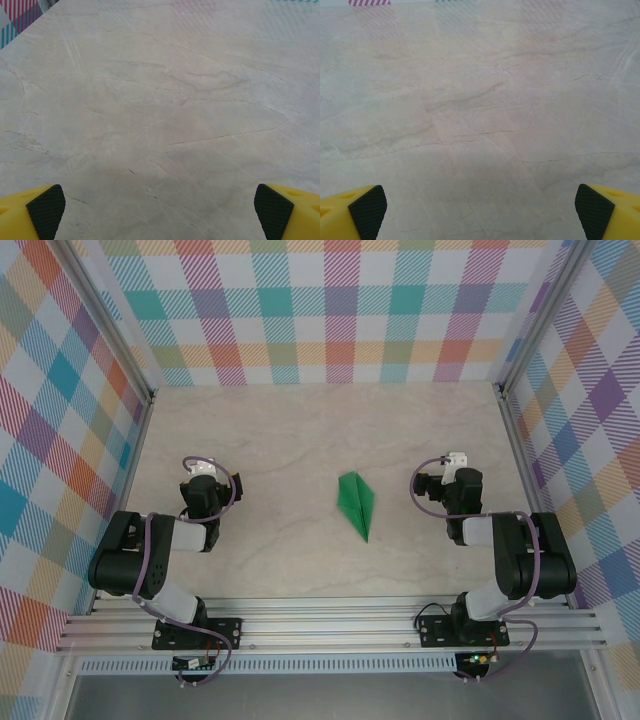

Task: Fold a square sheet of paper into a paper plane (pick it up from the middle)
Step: Reset both arms

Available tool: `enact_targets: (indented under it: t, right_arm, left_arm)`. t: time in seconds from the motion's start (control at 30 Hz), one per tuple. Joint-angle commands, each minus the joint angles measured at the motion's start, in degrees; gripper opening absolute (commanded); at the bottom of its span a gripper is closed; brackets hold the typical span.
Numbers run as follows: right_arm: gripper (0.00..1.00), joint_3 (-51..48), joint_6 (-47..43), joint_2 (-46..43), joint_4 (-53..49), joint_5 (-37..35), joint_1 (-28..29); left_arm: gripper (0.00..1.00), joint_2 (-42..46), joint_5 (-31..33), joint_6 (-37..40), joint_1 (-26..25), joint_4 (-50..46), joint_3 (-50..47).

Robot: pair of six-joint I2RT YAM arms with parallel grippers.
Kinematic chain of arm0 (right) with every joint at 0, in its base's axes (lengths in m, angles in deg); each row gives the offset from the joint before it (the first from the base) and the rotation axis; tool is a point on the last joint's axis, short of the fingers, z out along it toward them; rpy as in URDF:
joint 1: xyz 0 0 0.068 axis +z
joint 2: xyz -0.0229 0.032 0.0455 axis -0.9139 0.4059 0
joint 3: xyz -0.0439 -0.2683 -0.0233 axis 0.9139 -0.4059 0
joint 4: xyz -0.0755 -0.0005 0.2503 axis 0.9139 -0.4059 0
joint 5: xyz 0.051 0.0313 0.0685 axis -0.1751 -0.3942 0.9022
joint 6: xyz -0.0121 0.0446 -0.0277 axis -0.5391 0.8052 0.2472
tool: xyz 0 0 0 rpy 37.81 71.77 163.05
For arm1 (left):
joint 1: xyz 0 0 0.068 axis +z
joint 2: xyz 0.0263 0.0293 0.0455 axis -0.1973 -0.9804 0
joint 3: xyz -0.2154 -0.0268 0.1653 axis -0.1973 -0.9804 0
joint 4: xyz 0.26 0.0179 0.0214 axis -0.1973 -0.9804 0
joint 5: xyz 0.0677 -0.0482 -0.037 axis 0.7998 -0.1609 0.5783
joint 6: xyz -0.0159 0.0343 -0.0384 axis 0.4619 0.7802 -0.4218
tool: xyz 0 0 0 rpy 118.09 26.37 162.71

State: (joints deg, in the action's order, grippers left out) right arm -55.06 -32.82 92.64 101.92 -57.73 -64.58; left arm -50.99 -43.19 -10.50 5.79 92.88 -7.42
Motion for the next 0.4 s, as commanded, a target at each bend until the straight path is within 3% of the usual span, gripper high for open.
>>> enact_targets:
  t: [0.0,0.37]
  right_arm:
    - [1.00,0.44,0.80,-0.03,2.33,1.13,-0.40]
    - [1.00,0.44,0.80,-0.03,2.35,1.18,-0.42]
  left_arm:
    - [1.00,0.11,0.60,-0.50,-0.15,2.37,-0.02]
    - [1.00,0.09,0.58,-0.35,-0.14,2.28,0.07]
